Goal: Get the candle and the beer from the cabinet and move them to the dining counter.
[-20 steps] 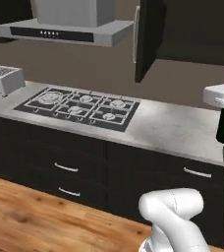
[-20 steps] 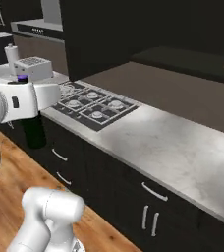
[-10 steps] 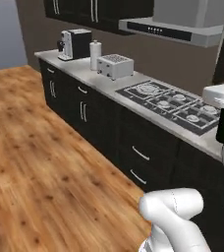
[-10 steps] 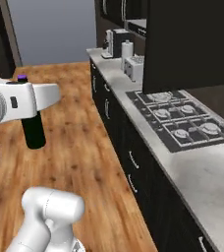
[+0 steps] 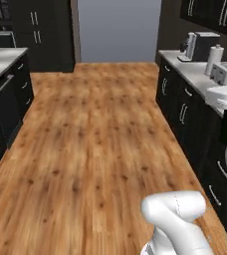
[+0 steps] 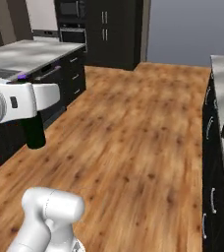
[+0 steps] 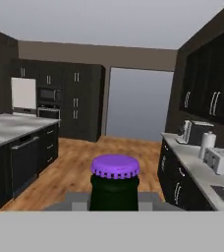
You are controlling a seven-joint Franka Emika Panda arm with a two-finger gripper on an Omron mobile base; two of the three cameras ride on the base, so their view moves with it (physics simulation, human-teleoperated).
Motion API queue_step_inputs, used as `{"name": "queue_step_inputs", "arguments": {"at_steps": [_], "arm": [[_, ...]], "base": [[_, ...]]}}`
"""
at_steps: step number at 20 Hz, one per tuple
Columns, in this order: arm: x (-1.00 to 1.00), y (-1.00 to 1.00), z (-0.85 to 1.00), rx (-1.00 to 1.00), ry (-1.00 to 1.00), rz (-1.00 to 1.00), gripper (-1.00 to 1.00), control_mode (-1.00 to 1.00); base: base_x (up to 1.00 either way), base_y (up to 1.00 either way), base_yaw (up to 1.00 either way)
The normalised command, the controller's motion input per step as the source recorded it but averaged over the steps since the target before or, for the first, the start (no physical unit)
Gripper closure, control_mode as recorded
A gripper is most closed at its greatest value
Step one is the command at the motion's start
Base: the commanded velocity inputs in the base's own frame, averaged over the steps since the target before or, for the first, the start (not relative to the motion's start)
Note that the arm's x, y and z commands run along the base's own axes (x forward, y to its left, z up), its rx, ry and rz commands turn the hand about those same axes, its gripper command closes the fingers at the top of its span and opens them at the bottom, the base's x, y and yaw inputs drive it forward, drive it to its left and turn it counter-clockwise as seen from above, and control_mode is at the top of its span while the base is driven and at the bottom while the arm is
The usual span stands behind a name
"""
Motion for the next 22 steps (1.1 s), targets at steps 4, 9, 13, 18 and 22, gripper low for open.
{"name": "queue_step_inputs", "arguments": {"at_steps": [4, 9, 13, 18, 22], "arm": [[0.00, 0.00, 0.00, 0.00, 0.00, 0.00, 1.00, 1.00], [0.00, 0.00, 0.00, 0.00, 0.00, 0.00, 1.00, 1.00], [0.00, 0.00, 0.00, 0.00, 0.00, 0.00, 1.00, 1.00], [0.00, 0.00, 0.00, 0.00, 0.00, 0.00, 1.00, 1.00], [0.00, 0.00, 0.00, 0.00, 0.00, 0.00, 1.00, 1.00]], "base": [[0.10, 0.00, 0.79], [0.24, 0.03, 0.66], [0.29, 0.22, 0.37], [0.07, 0.80, 0.32], [0.09, 0.48, 0.80]]}}
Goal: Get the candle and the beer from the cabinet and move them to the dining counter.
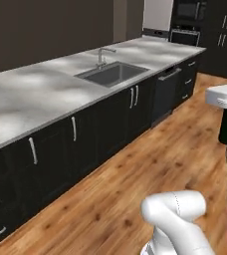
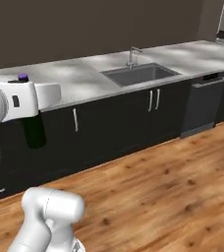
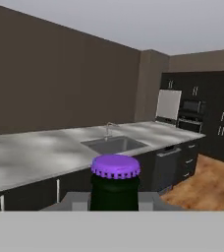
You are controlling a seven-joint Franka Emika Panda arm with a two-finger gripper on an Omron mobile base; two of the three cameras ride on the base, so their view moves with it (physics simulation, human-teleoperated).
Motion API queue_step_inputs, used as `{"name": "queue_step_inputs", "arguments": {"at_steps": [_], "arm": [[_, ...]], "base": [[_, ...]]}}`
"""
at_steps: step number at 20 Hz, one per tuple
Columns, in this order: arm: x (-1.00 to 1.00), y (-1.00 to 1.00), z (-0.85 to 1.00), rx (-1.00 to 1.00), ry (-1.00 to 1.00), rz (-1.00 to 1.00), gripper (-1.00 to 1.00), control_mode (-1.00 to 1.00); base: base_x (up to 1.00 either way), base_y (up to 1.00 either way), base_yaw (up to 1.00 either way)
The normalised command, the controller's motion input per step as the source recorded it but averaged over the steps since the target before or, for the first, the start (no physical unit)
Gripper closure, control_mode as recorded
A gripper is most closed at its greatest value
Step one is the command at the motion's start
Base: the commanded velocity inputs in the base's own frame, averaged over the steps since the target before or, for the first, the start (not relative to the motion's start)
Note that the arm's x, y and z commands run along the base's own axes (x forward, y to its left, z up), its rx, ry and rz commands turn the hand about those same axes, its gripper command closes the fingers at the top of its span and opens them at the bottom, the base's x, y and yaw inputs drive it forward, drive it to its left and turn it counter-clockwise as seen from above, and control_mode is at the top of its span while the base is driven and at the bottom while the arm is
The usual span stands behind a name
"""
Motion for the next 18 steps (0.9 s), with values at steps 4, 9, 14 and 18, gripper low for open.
{"name": "queue_step_inputs", "arguments": {"at_steps": [4, 9, 14, 18], "arm": [[0.00, 0.00, 0.00, 0.00, 0.00, 0.00, 1.00, 1.00], [0.00, 0.00, 0.00, 0.00, 0.00, 0.00, 1.00, 1.00], [0.00, 0.00, 0.00, 0.00, 0.00, 0.00, 1.00, 1.00], [0.00, 0.00, 0.00, 0.00, 0.00, 0.00, 1.00, 1.00]], "base": [[0.00, 0.03, 0.93], [0.00, 0.00, 0.96], [0.01, 0.28, 0.75], [0.11, 1.00, 0.29]]}}
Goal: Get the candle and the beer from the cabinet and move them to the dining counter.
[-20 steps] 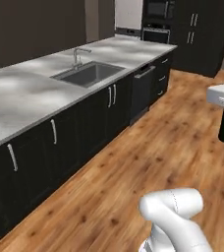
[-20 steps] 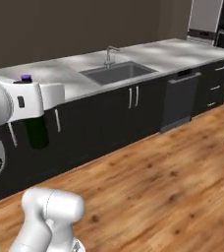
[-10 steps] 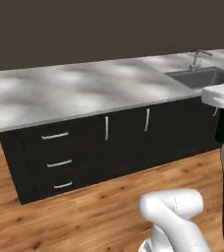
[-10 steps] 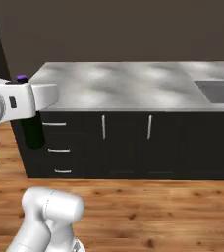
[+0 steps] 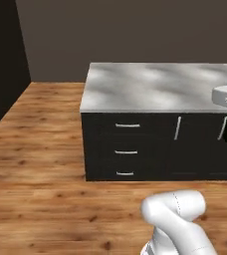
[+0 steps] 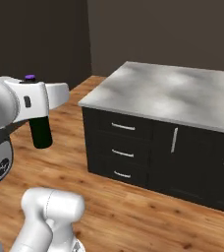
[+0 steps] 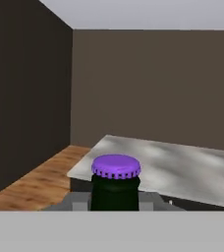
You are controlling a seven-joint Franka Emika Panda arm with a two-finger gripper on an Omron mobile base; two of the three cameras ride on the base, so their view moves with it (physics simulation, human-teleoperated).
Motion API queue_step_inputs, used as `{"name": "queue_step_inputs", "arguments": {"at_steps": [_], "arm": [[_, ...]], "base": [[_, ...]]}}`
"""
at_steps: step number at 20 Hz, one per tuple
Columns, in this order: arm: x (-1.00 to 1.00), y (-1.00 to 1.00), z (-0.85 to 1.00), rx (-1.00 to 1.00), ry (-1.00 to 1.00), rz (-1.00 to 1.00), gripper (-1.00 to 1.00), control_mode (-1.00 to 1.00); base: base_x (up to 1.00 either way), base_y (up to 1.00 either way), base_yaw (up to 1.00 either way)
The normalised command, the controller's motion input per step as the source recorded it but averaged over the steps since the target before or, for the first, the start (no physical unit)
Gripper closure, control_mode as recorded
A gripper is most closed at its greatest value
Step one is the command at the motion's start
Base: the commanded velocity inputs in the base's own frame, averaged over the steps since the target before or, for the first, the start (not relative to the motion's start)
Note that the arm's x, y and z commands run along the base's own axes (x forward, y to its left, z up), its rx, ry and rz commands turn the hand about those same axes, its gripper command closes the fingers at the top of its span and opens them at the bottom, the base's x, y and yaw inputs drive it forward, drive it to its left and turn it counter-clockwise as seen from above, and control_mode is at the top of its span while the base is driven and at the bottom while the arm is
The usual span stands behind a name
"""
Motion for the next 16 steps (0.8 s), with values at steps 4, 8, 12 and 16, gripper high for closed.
{"name": "queue_step_inputs", "arguments": {"at_steps": [4, 8, 12, 16], "arm": [[0.00, 0.00, 0.00, 0.00, 0.00, 0.00, 1.00, 1.00], [0.00, 0.00, 0.00, 0.00, 0.00, 0.00, 1.00, 1.00], [0.00, 0.00, 0.00, 0.00, 0.00, 0.00, 1.00, 1.00], [0.00, 0.00, 0.00, 0.00, 0.00, 0.00, 1.00, 1.00]], "base": [[0.61, 1.00, 0.00], [0.89, 1.00, 0.00], [0.98, 1.00, -0.03], [1.00, 1.00, -0.07]]}}
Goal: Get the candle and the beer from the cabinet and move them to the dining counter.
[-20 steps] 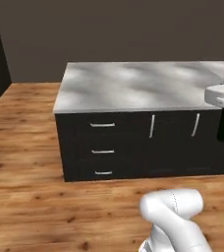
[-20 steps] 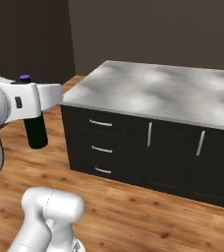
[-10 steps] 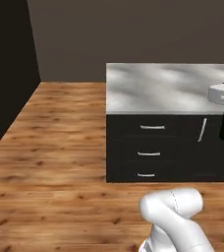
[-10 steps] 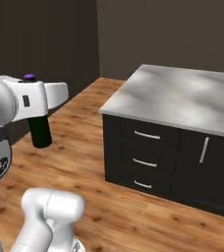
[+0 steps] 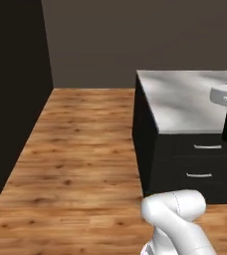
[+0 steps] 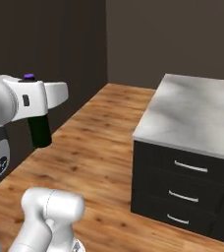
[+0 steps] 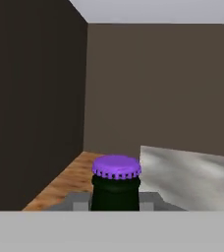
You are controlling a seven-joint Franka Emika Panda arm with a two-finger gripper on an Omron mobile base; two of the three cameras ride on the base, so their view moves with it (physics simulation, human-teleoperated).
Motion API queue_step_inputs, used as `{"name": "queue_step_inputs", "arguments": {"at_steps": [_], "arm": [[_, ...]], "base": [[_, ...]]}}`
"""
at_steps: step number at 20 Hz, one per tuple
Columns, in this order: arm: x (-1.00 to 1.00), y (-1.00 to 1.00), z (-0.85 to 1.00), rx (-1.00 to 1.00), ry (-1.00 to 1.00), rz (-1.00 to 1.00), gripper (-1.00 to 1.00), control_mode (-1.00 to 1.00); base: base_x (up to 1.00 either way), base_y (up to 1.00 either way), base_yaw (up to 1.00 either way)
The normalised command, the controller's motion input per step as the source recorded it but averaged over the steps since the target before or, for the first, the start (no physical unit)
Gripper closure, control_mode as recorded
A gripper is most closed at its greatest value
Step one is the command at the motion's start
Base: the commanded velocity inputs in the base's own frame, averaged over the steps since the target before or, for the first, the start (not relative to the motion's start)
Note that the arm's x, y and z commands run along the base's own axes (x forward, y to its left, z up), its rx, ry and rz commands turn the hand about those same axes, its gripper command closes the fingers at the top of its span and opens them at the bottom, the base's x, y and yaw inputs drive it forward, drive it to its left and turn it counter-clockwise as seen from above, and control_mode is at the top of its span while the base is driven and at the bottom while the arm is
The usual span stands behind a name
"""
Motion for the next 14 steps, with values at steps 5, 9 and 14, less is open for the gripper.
{"name": "queue_step_inputs", "arguments": {"at_steps": [5, 9, 14], "arm": [[0.00, 0.00, 0.00, 0.00, 0.00, 0.00, 1.00, 1.00], [0.00, 0.00, 0.00, 0.00, 0.00, 0.00, 1.00, 1.00], [0.00, 0.00, 0.00, 0.00, 0.00, 0.00, 1.00, 1.00]], "base": [[1.00, 1.00, -0.09], [1.00, 1.00, -0.10], [0.99, 0.98, -0.22]]}}
